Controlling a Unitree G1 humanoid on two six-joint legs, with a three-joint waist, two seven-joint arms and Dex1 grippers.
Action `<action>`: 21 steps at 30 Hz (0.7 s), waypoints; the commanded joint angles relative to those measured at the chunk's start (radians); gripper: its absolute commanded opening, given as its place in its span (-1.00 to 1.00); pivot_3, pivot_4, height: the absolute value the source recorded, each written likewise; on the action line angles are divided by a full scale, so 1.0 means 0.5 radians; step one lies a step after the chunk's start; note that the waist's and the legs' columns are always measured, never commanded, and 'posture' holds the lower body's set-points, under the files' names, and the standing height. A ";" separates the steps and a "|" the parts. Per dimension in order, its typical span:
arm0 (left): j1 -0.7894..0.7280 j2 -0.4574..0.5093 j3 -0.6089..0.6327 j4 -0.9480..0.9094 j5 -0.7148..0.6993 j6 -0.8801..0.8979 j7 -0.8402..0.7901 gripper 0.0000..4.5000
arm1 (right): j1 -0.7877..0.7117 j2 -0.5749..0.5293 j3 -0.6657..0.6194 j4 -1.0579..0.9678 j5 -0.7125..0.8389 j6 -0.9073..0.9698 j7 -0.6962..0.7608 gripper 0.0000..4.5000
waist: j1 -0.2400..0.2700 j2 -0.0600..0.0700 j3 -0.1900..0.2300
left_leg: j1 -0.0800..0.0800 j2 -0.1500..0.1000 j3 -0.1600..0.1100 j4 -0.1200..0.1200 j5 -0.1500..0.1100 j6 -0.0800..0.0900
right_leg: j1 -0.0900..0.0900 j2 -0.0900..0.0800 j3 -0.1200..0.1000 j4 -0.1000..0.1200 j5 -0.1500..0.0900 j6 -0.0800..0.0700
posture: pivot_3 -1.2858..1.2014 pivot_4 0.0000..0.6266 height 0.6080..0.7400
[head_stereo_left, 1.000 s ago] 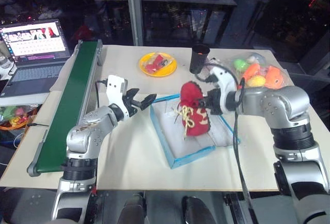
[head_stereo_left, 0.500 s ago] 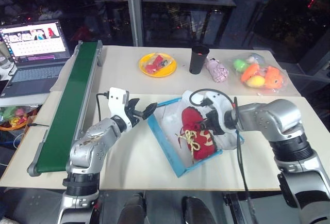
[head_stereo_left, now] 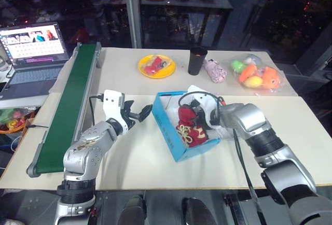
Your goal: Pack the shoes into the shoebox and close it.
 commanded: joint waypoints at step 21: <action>-0.234 0.227 0.180 0.075 0.084 -0.011 0.026 1.00 | -0.159 0.077 -0.486 -0.679 0.127 -0.281 0.410 0.97 | 0.014 0.000 0.001 | -0.007 0.000 0.000 -0.006 0.000 0.001 | -0.007 0.000 -0.002 -0.001 0.007 0.008 | 0.03 -0.52 0.94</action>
